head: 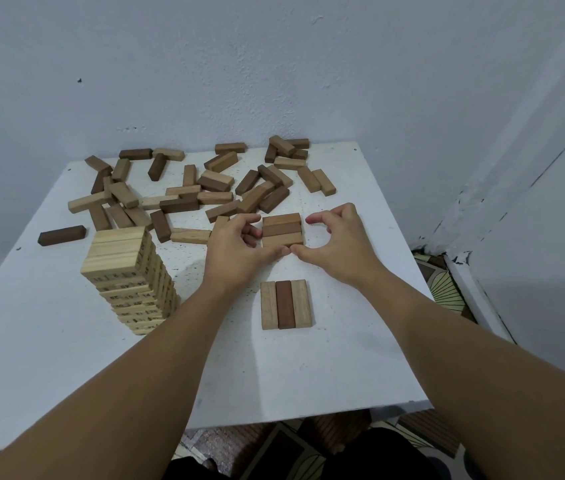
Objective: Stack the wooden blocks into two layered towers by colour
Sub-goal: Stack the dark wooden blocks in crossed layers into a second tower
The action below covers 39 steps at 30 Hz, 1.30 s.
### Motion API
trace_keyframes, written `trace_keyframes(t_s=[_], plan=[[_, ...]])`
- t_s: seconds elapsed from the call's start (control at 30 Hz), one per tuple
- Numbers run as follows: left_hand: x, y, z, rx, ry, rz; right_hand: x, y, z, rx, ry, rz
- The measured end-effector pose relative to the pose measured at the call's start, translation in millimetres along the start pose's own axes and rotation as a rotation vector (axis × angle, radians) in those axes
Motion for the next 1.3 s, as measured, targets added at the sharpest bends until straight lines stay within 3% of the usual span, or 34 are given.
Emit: trace_keyframes(t_s=[1.3], plan=[[-0.3,-2.0,3.9,0.019,0.004,0.018,-3.0,3.3,1.7,0.02,-0.027,-0.042]])
Point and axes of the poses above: each hand's wrist, its own y-axis away from the middle knuckle, its own x-axis out of the palm, z = x × y, the point moved 8 cm from there along -y, towards the middle knuckle, and after that the axes turned 15 degrees about y, right-handed, at the moved point
